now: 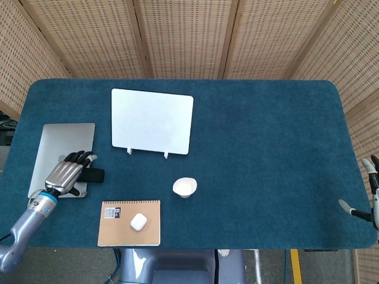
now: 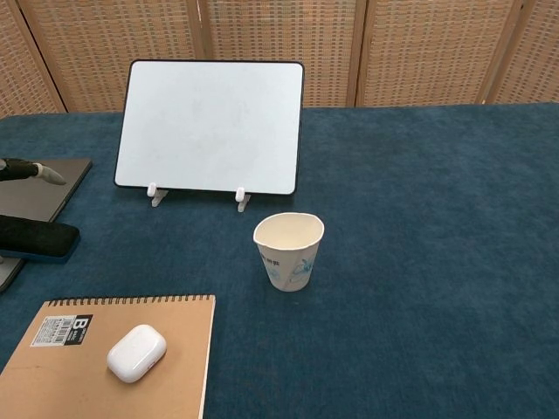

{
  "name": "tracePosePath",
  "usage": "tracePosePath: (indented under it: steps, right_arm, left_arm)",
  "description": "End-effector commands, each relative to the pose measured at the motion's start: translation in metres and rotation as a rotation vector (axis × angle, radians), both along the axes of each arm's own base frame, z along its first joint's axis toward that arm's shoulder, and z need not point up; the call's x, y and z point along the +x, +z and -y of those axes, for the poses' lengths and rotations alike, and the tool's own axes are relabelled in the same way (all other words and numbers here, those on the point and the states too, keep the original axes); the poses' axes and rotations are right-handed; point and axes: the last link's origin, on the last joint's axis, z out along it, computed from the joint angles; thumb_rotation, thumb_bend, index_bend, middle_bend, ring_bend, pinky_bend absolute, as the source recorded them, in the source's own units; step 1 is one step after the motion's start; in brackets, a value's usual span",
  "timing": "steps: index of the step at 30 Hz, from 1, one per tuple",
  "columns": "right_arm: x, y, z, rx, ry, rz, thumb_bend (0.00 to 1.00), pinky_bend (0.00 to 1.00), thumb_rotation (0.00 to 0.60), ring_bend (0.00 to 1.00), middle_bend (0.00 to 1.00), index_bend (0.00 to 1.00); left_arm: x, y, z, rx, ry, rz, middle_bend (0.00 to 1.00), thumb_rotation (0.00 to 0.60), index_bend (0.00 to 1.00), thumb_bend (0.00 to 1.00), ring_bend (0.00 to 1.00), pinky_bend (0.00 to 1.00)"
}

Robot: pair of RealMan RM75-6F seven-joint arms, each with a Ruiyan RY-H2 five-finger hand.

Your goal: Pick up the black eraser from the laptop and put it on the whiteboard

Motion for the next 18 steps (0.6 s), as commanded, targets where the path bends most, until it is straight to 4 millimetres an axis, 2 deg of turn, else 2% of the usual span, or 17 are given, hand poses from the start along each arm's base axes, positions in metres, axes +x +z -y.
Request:
tracePosePath:
  steps: [1,9,18]
  right_arm:
    - [-0.001,0.001,0.000,0.000,-0.001,0.002,0.00,0.00,0.600,0.00,0.00,0.00]
    - [-0.001,0.001,0.000,0.003,-0.003,0.007,0.00,0.00,0.600,0.00,0.00,0.00]
    - [-0.002,0.000,0.001,0.006,-0.003,0.010,0.00,0.00,0.600,0.00,0.00,0.00]
  left_arm:
    - [0.001,-0.011,-0.008,-0.007,0.003,-0.023,0.14,0.600,0.15,0.04,0.05,0.13]
    - [0.002,-0.024,-0.014,-0.001,0.002,-0.053,0.23,0.600,0.23,0.05,0.17,0.22]
    - [-0.003,-0.029,-0.017,0.032,0.019,-0.090,0.35,0.600,0.32,0.06,0.30,0.33]
